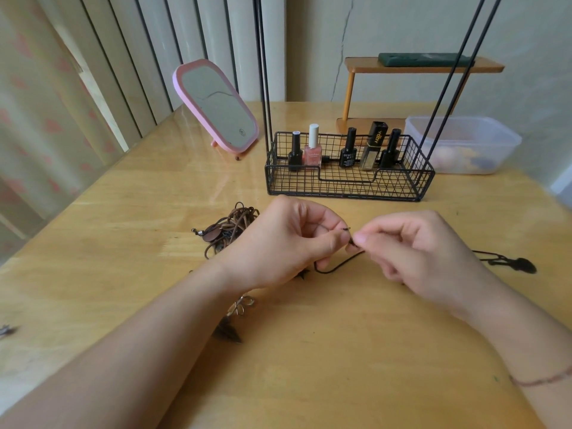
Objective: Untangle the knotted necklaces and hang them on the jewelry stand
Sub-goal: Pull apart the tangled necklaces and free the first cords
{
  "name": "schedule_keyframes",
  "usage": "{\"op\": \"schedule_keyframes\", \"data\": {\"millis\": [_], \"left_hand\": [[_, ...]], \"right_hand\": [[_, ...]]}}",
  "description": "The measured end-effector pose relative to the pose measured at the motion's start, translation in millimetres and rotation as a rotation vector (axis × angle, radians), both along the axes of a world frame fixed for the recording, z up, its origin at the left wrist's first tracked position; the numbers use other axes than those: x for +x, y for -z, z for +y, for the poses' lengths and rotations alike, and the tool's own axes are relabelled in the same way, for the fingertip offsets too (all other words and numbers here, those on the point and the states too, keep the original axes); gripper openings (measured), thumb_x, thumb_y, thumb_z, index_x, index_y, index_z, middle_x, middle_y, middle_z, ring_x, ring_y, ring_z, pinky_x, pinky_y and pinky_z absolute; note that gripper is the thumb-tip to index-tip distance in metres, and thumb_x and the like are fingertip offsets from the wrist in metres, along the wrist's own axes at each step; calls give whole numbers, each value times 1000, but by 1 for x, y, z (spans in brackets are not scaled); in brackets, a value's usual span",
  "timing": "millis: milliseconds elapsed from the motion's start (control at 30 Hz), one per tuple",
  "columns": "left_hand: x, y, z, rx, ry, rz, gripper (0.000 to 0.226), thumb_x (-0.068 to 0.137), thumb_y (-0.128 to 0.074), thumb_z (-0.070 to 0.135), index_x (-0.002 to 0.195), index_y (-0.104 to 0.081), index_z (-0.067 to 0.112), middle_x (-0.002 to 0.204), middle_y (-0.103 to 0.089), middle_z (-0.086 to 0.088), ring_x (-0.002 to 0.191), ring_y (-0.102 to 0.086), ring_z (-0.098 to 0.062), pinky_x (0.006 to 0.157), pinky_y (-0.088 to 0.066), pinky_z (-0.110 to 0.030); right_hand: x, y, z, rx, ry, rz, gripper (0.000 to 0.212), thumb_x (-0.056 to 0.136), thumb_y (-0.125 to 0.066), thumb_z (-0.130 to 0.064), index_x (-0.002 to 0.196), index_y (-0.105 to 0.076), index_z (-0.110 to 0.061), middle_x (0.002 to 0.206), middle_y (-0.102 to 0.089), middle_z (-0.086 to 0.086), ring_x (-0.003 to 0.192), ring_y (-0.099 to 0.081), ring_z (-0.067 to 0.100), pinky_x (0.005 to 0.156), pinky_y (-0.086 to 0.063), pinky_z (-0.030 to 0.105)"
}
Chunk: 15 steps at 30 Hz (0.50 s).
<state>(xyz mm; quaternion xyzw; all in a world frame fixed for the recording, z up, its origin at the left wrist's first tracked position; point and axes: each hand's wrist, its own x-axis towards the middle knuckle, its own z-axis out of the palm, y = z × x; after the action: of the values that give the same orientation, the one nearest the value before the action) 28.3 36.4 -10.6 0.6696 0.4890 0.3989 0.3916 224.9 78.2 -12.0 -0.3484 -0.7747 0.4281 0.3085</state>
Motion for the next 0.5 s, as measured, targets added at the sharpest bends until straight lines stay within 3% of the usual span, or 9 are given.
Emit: {"op": "schedule_keyframes", "data": {"millis": [100, 200, 267, 367, 500], "left_hand": [[1, 1, -1, 74, 23, -3, 15, 95, -65, 13, 81, -70, 15, 52, -55, 4, 49, -39, -8, 50, -36, -18], [3, 2, -3, 161, 19, 77, 13, 94, -67, 15, 81, -71, 15, 57, -58, -5, 54, -45, -6, 57, -42, -21], [3, 3, -3, 202, -7, 148, 12, 93, -68, 17, 82, -72, 17, 59, -58, 3, 53, -47, -4, 58, -45, -21], [3, 3, -3, 257, -44, 229, 11, 93, -69, 19, 83, -70, 24, 61, -58, 10, 50, -45, -7, 53, -41, -18], [2, 4, -4, 321, -31, 284, 14, 92, -69, 16, 82, -69, 26, 64, -62, 3, 52, -46, -3, 55, -38, -11]], "right_hand": [[0, -7, 0, -379, -1, 94, 37, 100, -51, -18, 73, -68, 0, 54, -25, 2, 44, -22, 10, 40, -19, 18], [-2, -6, -2, -387, -12, 29, 42, 101, -46, -17, 66, -68, -8, 56, -20, 2, 48, -17, 14, 42, -16, 21], [-3, -5, -2, -379, -10, 9, 43, 100, -46, -18, 62, -67, -13, 56, -20, 2, 49, -17, 14, 44, -14, 23], [-3, -4, -2, -383, -16, -8, 42, 100, -49, -18, 61, -66, -15, 56, -20, 1, 49, -17, 14, 45, -13, 22], [-5, -4, -3, -365, -9, -25, 38, 99, -47, -13, 66, -64, -11, 55, -22, 1, 47, -18, 14, 43, -15, 20]]}}
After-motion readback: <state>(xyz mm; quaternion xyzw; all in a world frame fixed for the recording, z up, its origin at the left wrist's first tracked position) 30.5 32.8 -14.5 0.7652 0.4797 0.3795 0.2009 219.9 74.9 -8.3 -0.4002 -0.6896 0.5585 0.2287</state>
